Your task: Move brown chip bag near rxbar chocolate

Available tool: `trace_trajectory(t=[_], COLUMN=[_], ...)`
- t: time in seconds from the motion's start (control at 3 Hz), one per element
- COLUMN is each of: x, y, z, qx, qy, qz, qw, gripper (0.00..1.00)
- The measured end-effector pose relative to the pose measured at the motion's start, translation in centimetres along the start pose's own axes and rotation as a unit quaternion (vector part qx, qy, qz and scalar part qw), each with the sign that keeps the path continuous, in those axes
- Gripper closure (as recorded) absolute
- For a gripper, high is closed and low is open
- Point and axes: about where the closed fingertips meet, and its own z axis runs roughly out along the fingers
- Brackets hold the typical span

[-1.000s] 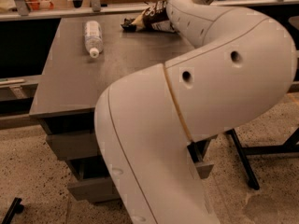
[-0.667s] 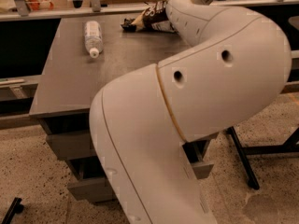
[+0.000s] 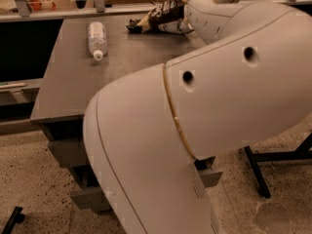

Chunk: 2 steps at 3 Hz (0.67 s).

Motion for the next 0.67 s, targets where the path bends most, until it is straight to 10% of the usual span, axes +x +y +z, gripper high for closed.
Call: trace_trajectory(t=[0.67], x=[-1.9], y=[-6.8], z=[-3.6], qx=[0.054], qy=[-0.014], qz=[0.009], qw=[0.9984], gripper=[0.0])
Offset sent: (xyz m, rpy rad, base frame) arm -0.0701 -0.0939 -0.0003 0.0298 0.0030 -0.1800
